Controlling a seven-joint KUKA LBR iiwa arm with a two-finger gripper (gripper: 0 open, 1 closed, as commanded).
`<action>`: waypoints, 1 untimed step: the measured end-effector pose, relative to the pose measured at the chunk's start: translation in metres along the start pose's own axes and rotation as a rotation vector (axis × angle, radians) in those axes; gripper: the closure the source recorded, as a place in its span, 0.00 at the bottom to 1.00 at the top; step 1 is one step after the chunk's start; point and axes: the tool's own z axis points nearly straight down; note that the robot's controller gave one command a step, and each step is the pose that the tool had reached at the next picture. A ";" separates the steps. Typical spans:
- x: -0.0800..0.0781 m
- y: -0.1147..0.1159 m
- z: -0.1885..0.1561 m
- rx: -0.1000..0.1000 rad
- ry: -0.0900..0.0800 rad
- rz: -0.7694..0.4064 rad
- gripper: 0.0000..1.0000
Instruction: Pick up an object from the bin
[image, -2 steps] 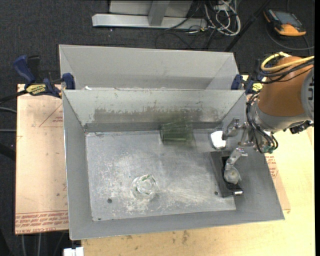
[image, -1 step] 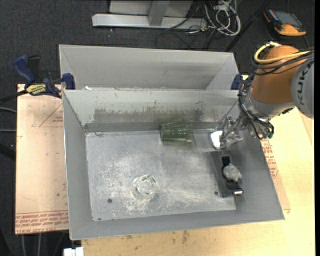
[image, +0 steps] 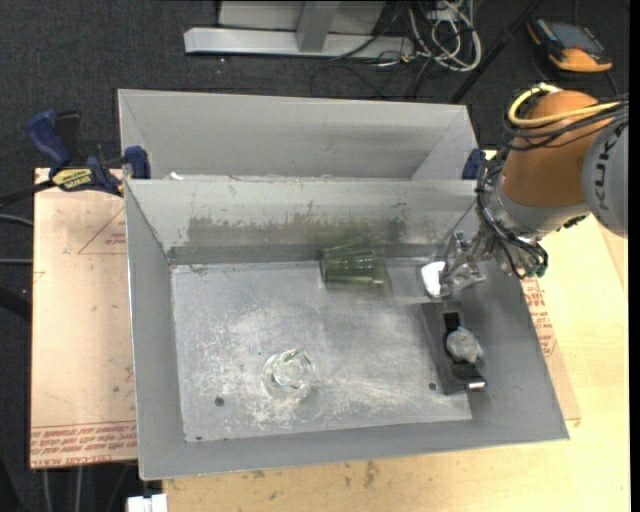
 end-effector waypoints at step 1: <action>-0.016 0.026 0.002 0.001 -0.001 -0.035 1.00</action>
Offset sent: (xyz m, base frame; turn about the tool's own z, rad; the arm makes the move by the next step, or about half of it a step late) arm 0.0156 -0.0015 -0.0115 -0.1359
